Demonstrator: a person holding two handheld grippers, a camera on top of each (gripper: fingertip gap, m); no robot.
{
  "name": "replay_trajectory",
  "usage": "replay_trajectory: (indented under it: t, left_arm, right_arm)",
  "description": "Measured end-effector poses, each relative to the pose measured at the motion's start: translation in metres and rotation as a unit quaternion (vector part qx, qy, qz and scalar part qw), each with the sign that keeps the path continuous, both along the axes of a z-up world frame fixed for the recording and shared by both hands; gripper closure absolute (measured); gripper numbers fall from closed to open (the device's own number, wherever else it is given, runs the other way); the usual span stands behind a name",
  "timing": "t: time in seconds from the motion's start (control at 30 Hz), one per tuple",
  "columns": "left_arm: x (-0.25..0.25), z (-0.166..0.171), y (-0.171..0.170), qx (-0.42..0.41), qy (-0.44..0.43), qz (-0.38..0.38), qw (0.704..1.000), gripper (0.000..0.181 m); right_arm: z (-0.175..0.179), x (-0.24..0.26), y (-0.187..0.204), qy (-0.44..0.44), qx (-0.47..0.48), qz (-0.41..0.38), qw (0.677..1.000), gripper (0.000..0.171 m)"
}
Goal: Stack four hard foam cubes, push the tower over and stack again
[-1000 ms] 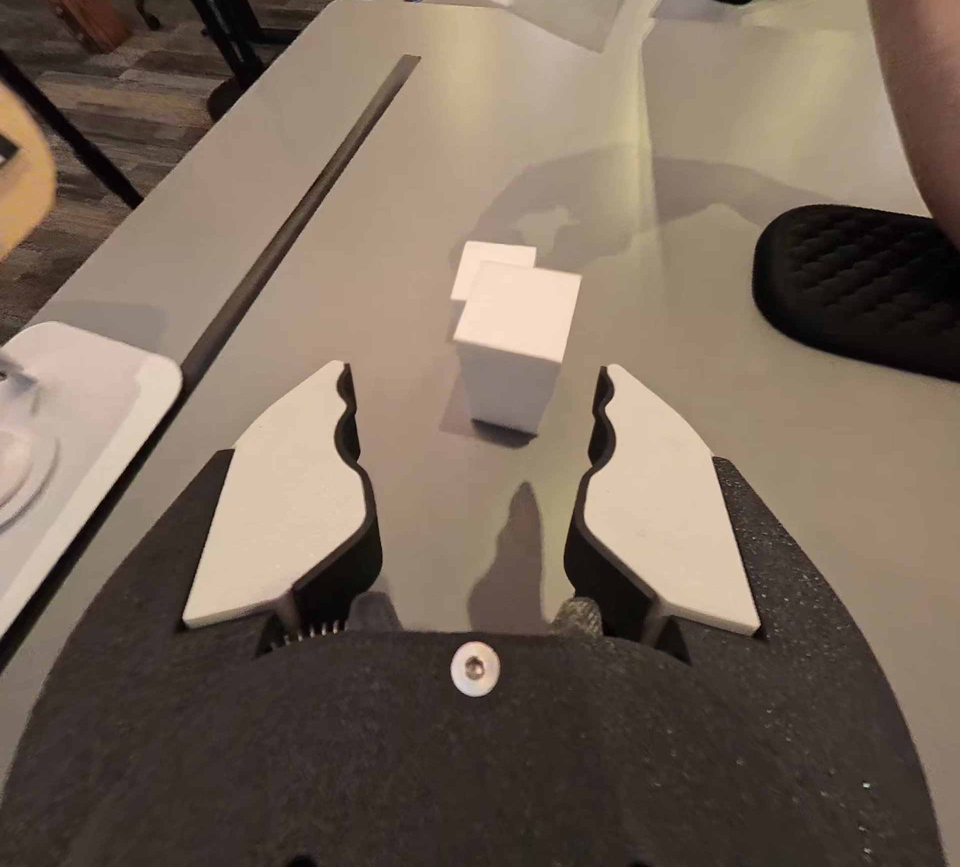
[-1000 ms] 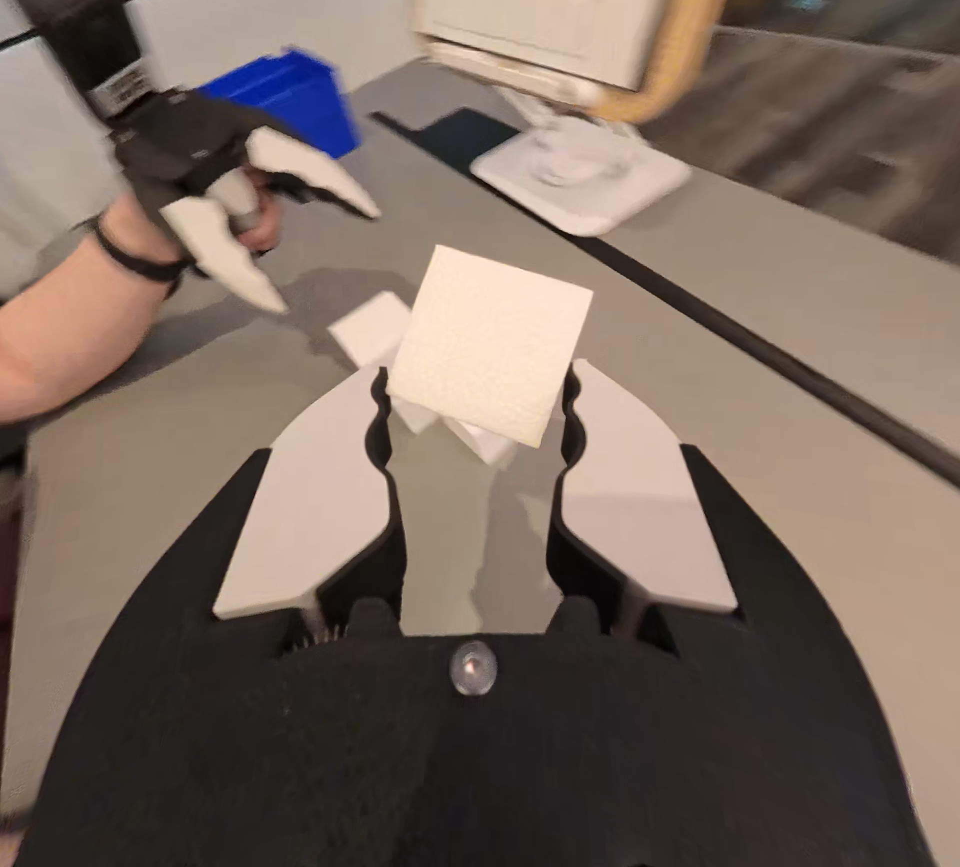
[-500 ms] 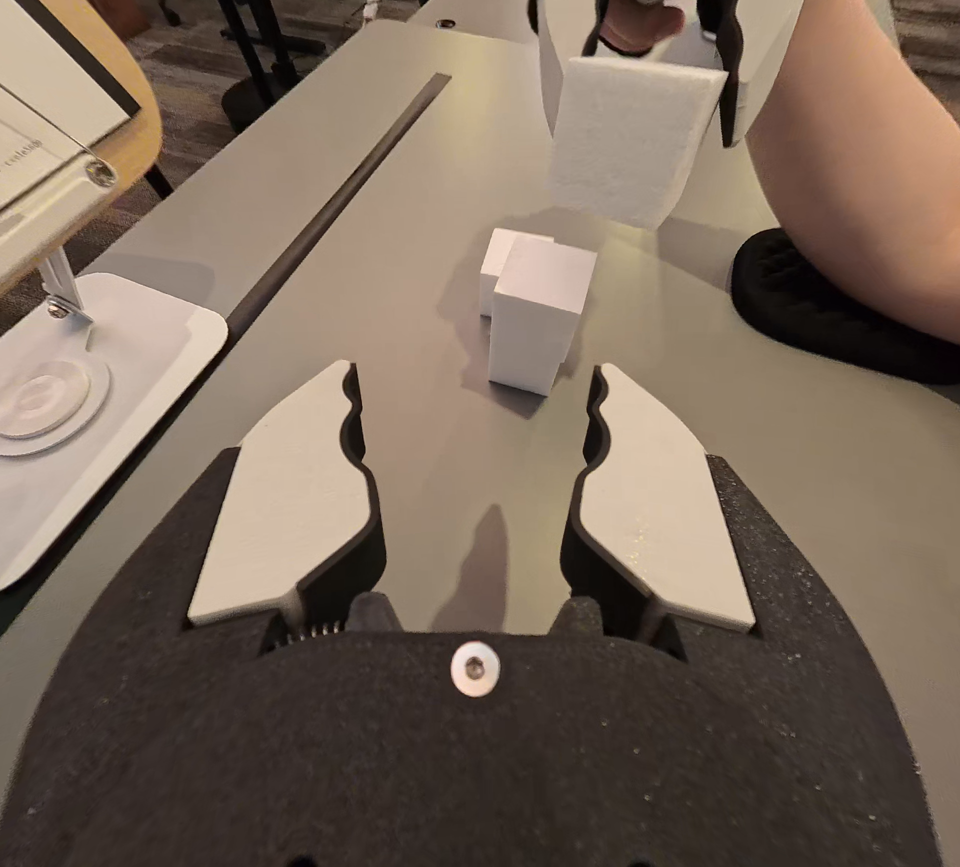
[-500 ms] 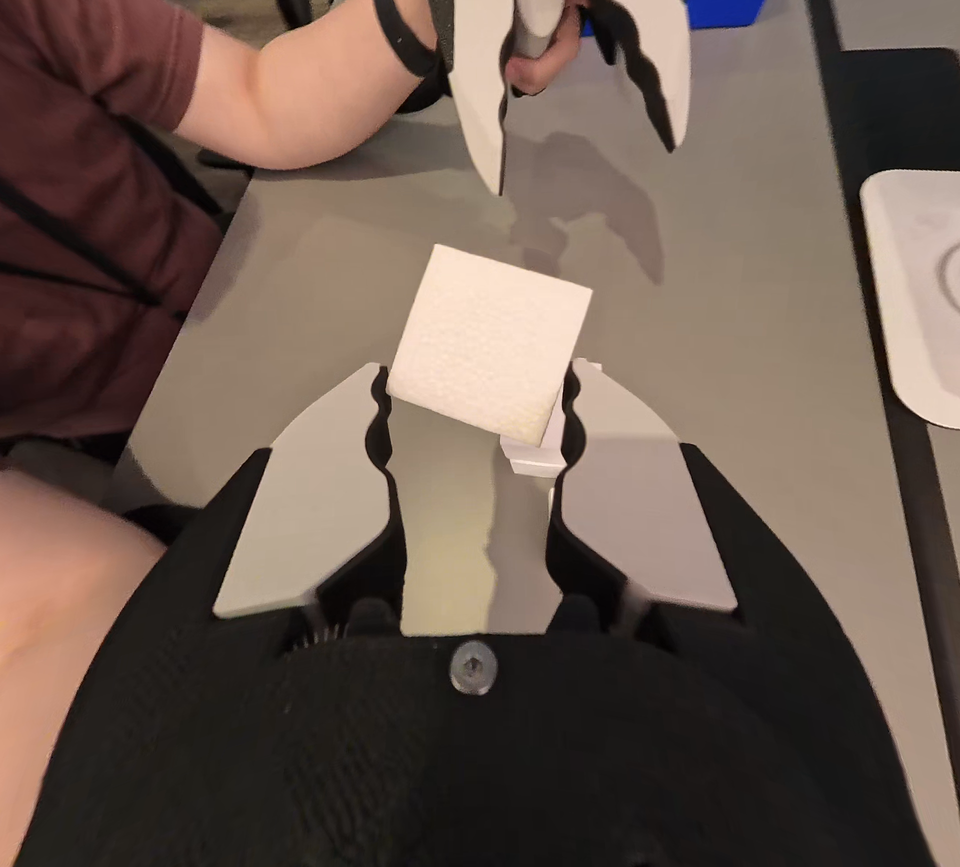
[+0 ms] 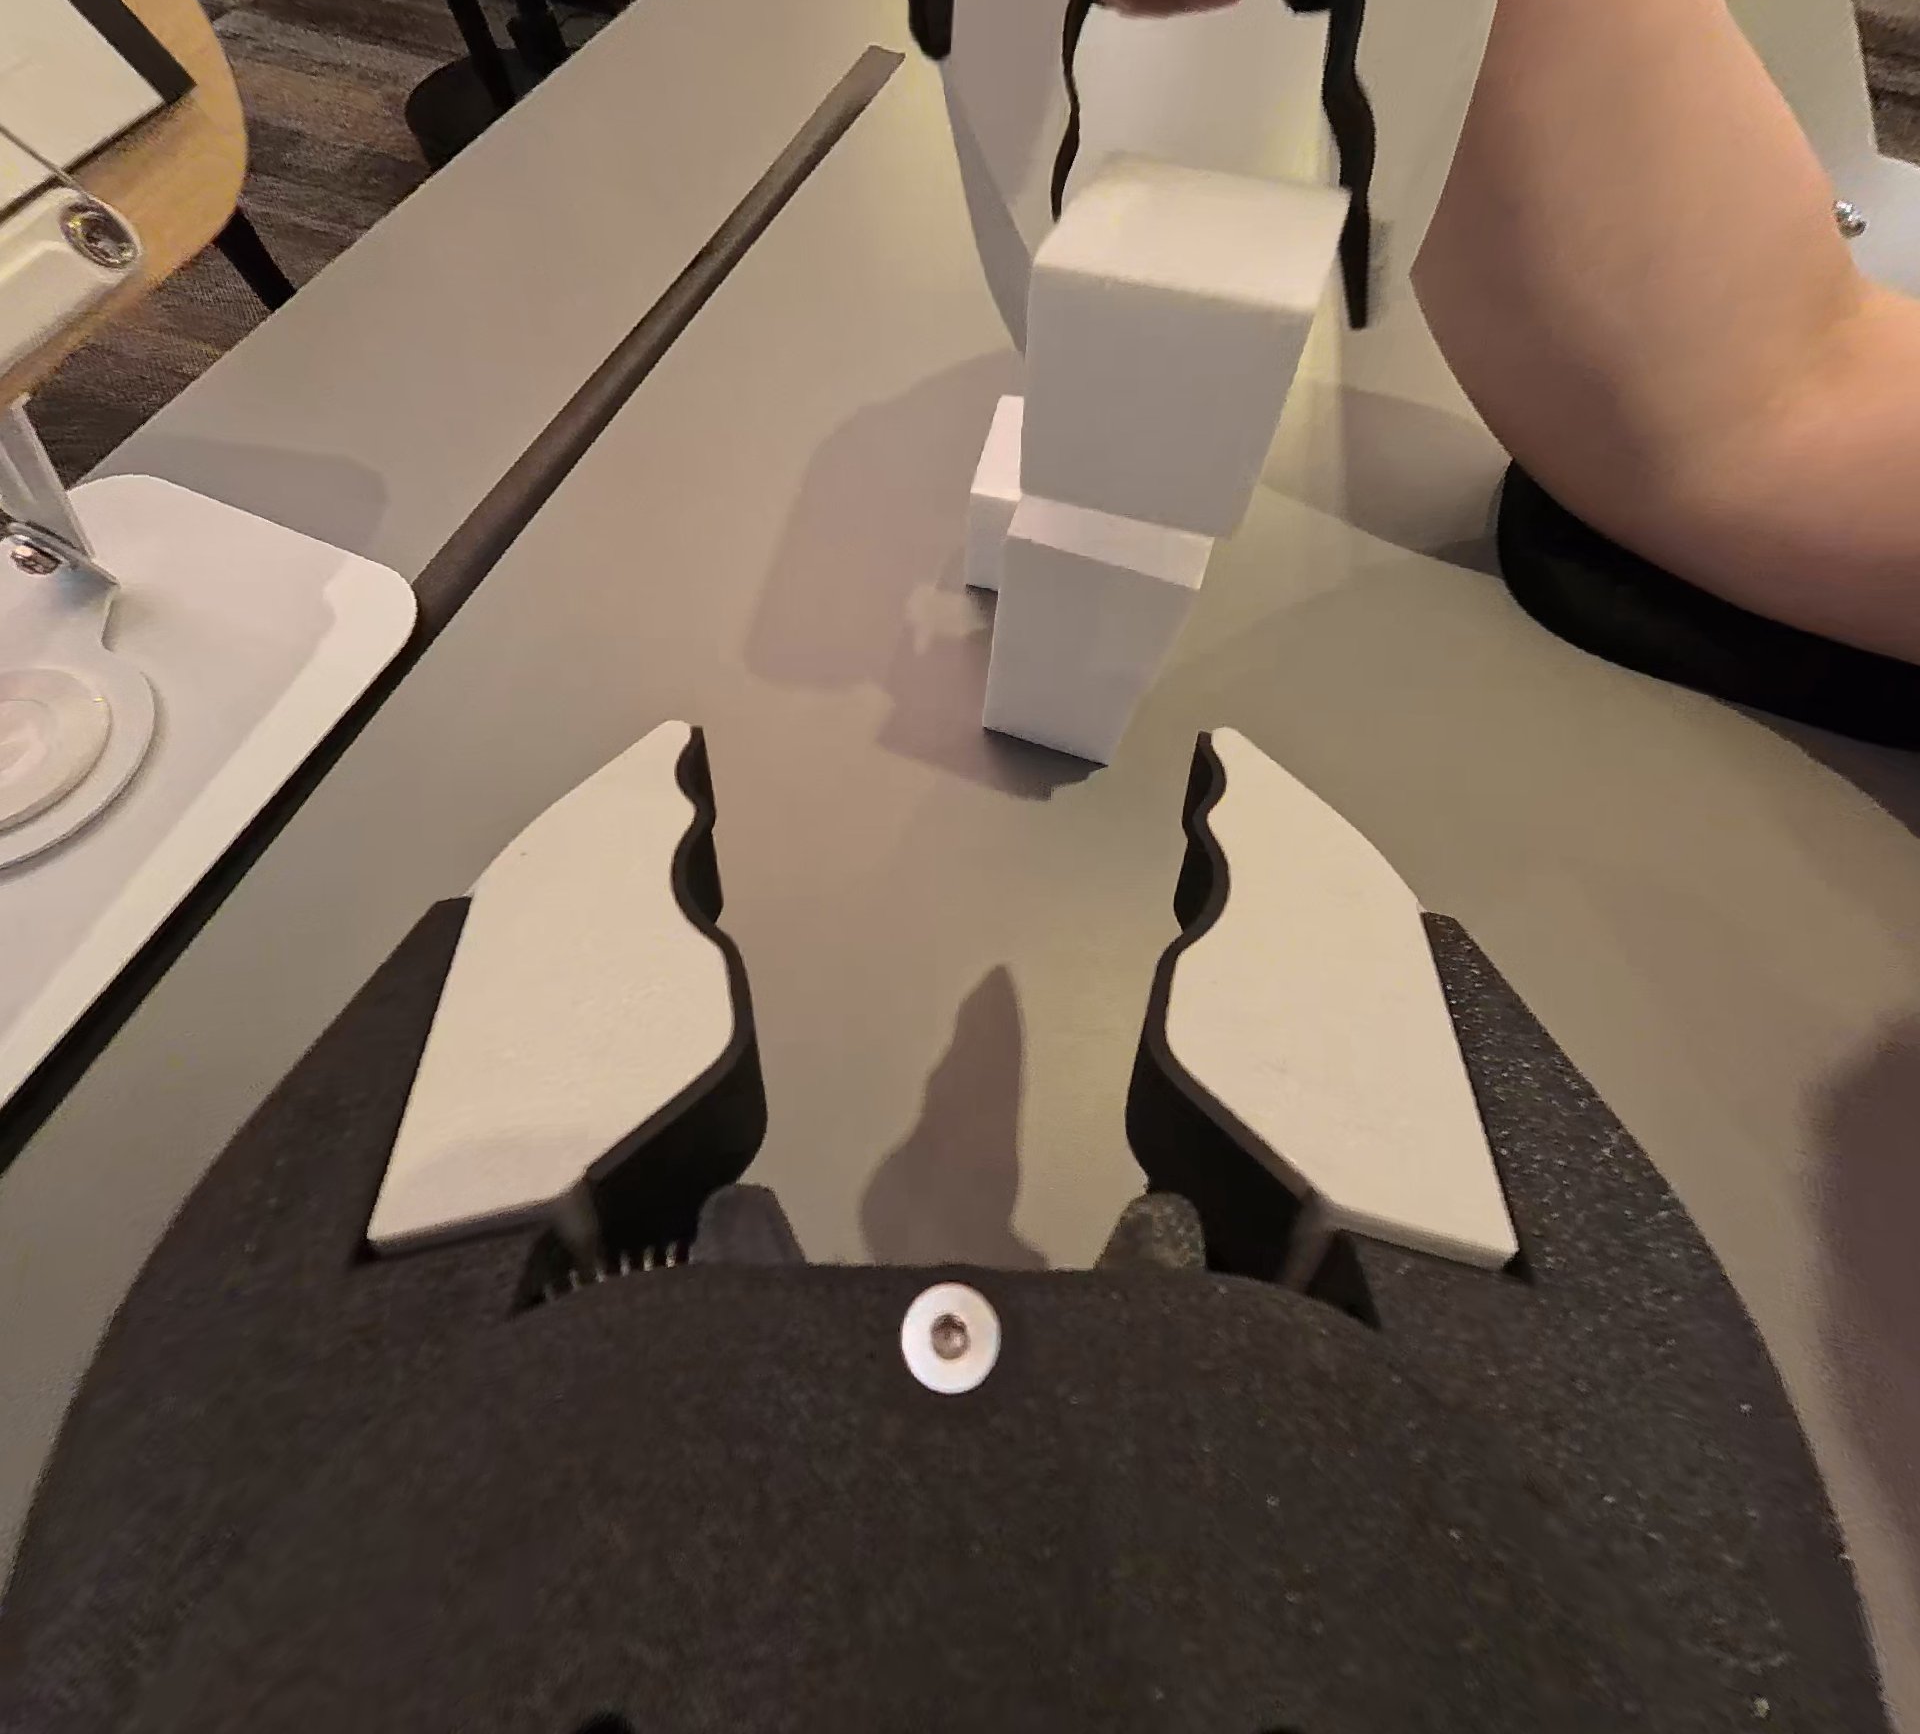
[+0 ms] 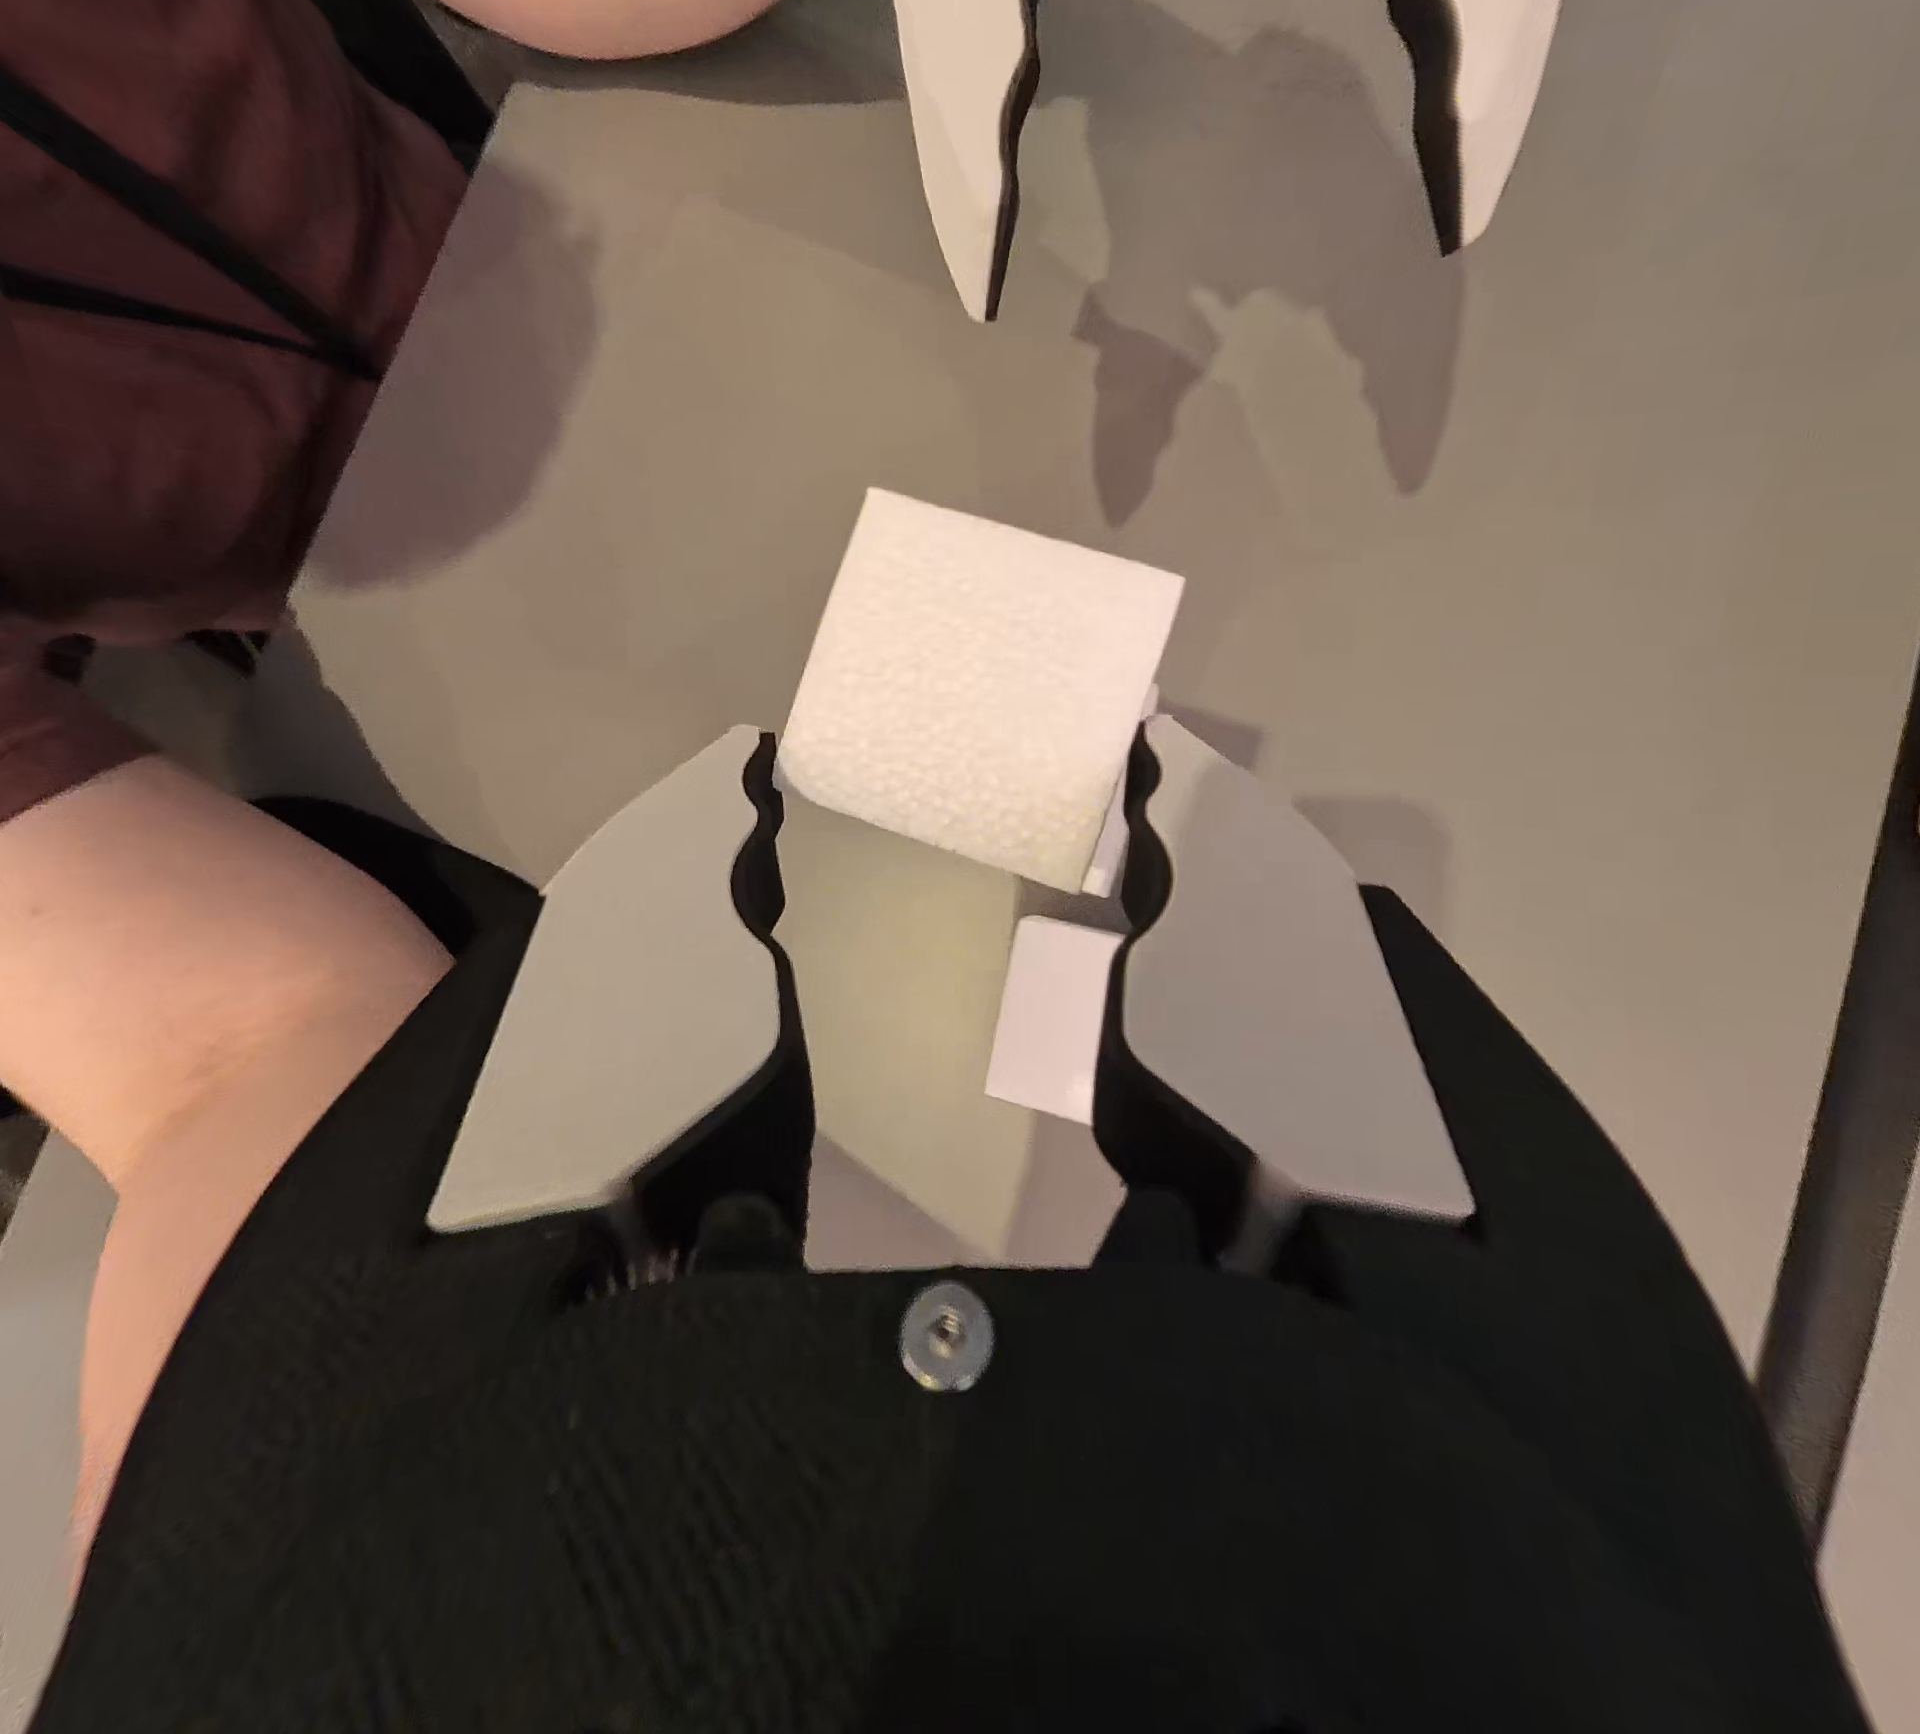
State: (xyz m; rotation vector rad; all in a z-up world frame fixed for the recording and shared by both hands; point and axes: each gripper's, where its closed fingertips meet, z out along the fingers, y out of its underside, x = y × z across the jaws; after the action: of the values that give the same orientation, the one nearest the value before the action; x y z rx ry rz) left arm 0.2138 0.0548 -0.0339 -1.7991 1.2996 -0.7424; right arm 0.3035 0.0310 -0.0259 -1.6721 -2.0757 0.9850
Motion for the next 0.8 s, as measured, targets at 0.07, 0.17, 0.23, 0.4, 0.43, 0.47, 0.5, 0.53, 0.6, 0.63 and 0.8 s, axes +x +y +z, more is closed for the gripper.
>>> replay_trajectory:
  t: [0.07,0.17,0.23,0.4,0.43,0.47,0.5,0.53,0.6,0.63,0.8]
  left_arm:
    - [0.0,0.003,0.0,-0.004,-0.007,-0.001,1.0,0.095]
    - [0.0,0.007,-0.001,-0.001,-0.014,-0.004,1.0,0.096]
    - [0.0,0.007,-0.002,-0.001,-0.015,-0.005,1.0,0.095]
    - [-0.002,0.004,0.0,-0.007,-0.015,0.001,1.0,0.095]
    - [-0.002,0.004,0.0,-0.008,-0.016,0.002,1.0,0.095]
    - [-0.003,0.003,0.0,-0.008,-0.015,0.002,1.0,0.095]
    - [-0.003,0.002,0.0,-0.006,-0.012,0.003,1.0,0.095]
    - [-0.004,0.002,0.001,-0.003,-0.009,0.006,1.0,0.095]
    - [-0.005,0.002,0.001,0.001,-0.009,0.007,1.0,0.094]
    - [-0.005,0.003,0.001,-0.001,-0.012,0.006,1.0,0.094]
    - [-0.004,0.004,0.001,-0.003,-0.015,0.005,1.0,0.093]
  right_arm:
    - [-0.005,-0.001,-0.001,-0.016,-0.004,0.011,1.0,0.106]
    - [-0.008,-0.001,0.0,-0.024,-0.003,0.021,1.0,0.106]
    - [-0.007,0.001,0.0,-0.02,0.0,0.021,1.0,0.106]
    - [-0.01,0.004,0.001,-0.021,0.012,0.02,1.0,0.106]
    - [-0.011,0.003,0.002,-0.023,0.015,0.018,0.999,0.106]
    - [-0.012,0.002,0.003,-0.027,0.017,0.016,0.999,0.106]
    - [-0.012,0.001,0.002,-0.028,0.018,0.018,0.999,0.106]
    - [-0.013,0.0,0.002,-0.03,0.019,0.02,0.999,0.106]
    - [-0.016,0.001,0.001,-0.037,0.02,0.018,0.999,0.106]
    - [-0.016,0.0,0.001,-0.038,0.018,0.018,0.999,0.106]
    - [-0.014,0.001,0.0,-0.037,0.014,0.009,0.999,0.102]
